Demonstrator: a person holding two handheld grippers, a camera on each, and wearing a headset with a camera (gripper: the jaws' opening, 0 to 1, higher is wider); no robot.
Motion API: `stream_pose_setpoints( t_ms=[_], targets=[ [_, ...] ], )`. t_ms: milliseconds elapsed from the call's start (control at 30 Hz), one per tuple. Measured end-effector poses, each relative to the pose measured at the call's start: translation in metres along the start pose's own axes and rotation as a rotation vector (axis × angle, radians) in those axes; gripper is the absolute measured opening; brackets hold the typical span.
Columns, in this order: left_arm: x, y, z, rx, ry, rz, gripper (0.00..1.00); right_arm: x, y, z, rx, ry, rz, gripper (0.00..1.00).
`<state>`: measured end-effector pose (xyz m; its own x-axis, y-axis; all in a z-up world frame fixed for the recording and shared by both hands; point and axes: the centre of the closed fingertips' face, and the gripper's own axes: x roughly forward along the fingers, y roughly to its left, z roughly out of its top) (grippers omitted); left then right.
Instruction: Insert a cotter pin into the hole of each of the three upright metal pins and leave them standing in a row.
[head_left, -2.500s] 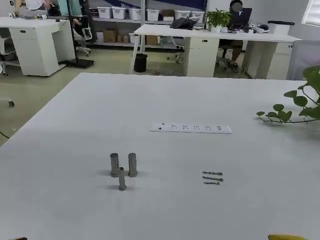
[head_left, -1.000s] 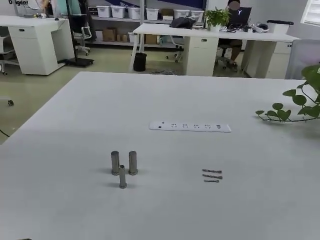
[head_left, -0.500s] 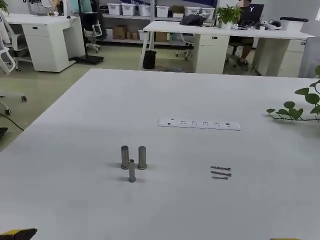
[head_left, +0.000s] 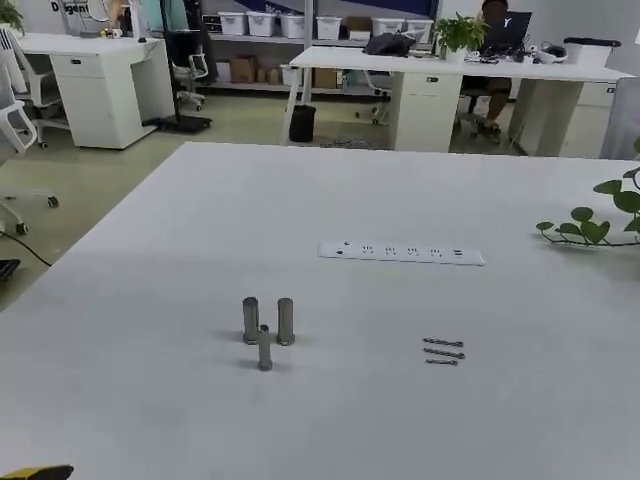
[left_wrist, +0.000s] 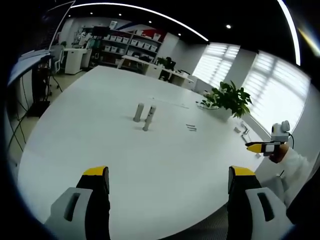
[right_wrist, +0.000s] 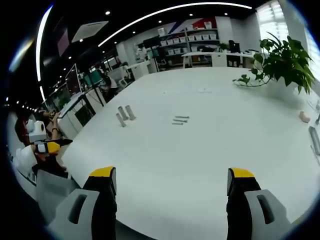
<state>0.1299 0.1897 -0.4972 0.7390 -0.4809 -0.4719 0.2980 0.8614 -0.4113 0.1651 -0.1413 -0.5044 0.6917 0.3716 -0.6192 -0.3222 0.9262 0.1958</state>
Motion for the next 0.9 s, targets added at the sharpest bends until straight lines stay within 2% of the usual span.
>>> stream_pose_setpoints(
  t_ms=[433, 600, 767, 900],
  targets=[
    [0.000, 0.001, -0.001, 0.001, -0.003, 0.007, 0.99, 0.001, 0.000, -0.002, -0.006, 0.009, 0.003, 0.89],
    [0.001, 0.010, -0.002, -0.001, 0.000, 0.049, 0.99, 0.000, 0.000, -0.003, -0.004, 0.012, 0.001, 0.89],
    [0.001, 0.007, 0.001, -0.036, -0.010, 0.015, 0.99, -0.001, 0.000, -0.003, -0.004, 0.020, -0.003, 0.89],
    [0.003, 0.007, 0.006, -0.011, -0.024, 0.014, 0.99, -0.001, 0.000, -0.003, -0.005, 0.020, -0.011, 0.89]
  ],
)
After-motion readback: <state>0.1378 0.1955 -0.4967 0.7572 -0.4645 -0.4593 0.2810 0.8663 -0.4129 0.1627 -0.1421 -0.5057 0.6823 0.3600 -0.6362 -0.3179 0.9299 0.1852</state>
